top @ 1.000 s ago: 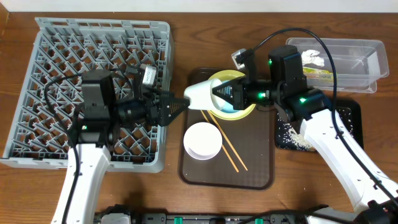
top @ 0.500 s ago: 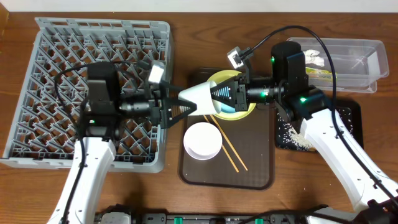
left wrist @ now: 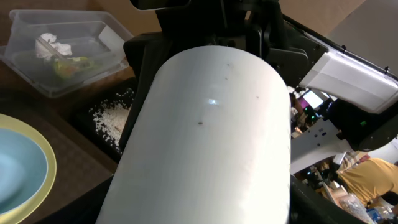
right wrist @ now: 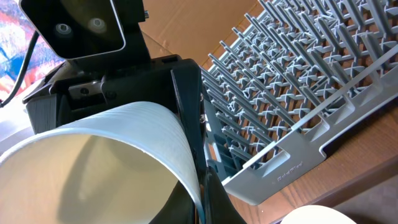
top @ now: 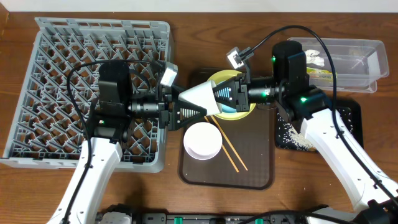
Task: Sort waste into correct bins and load items into the dishwasher
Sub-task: 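Grasp the white cup with the left gripper and release the right gripper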
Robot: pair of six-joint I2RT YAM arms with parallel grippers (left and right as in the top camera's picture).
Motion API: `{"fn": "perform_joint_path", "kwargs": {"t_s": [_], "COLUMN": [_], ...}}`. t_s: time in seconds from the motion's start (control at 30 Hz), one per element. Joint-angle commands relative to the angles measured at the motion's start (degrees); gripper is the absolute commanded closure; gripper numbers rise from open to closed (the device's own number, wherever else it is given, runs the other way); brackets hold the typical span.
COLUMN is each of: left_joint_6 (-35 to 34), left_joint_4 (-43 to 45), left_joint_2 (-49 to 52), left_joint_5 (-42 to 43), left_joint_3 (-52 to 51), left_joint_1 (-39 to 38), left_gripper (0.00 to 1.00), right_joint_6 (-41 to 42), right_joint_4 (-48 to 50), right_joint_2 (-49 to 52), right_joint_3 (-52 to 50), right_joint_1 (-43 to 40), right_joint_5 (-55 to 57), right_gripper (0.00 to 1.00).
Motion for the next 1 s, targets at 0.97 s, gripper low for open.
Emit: {"fn": "perform_joint_path", "kwargs": {"t_s": [0.97], "left_joint_6": [-0.5], "left_joint_4": [3.8], "left_joint_2": [0.0], "left_joint_5": [-1.0], "left_joint_3": [1.2], "left_joint_1": [0.1], "left_gripper": [0.28], "right_joint_6": [0.1], "right_joint_4": [-4.0], "right_joint_2": [0.4], "right_joint_3": [0.2], "right_joint_1": [-5.3], "right_joint_5": [0.4], "right_gripper": [0.93]}}
